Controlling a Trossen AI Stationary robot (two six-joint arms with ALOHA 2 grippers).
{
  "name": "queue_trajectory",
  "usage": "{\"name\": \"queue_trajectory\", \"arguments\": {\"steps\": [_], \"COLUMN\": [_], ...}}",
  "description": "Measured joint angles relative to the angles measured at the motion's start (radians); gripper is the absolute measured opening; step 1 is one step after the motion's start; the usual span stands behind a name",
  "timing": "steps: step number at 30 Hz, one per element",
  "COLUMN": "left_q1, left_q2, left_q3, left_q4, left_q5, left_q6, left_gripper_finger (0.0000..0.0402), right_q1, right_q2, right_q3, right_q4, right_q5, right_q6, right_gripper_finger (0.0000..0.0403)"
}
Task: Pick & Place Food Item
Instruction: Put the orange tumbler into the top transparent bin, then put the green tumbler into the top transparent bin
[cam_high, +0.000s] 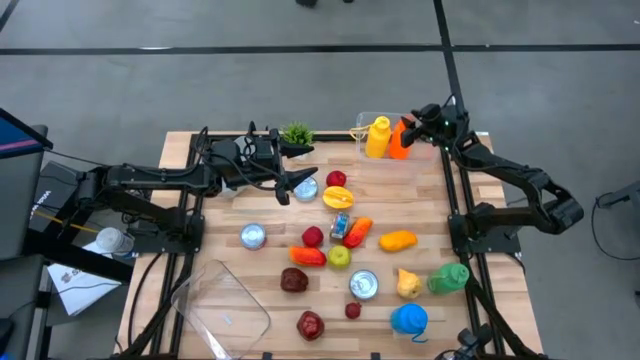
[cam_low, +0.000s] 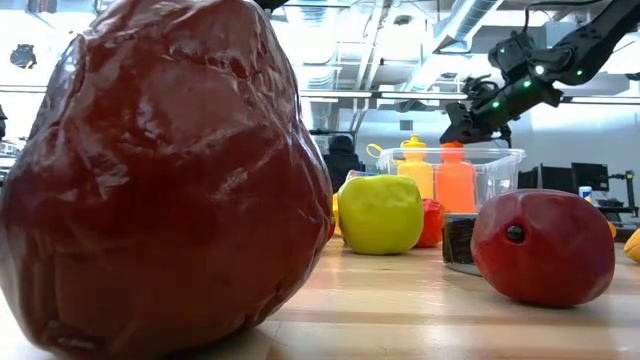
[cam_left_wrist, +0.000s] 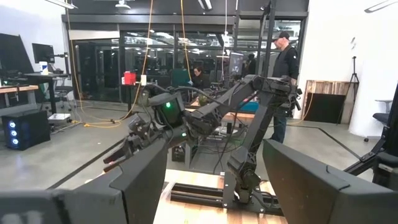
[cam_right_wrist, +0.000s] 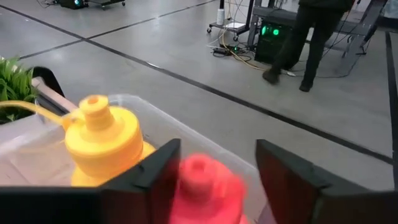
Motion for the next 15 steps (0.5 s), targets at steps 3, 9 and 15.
{"name": "queue_trajectory", "arguments": {"steps": [3,9,15], "left_q1": [0.0,0.0,0.0], "left_q2": [0.0,0.0,0.0], "left_q3": [0.0,0.0,0.0], "left_q4": [0.0,-0.001,-0.001], "left_q5": [0.0,0.0,0.001], "left_q6": [0.0,0.0,0.0], "left_gripper_finger": [0.026,0.026,0.026], "right_q1": [0.0,0.0,0.042], "right_q2": [-0.012,-0.061,-0.143], "right_q3": [0.03,0.166,0.473], "right_q4": [0.001,-0.217,-0.874], "right_q5": [0.0,-0.003,-0.011], "right_q6": [0.0,-0.001,-0.079], "right_gripper_finger": [0.0255,0.0285,0.0286]}}
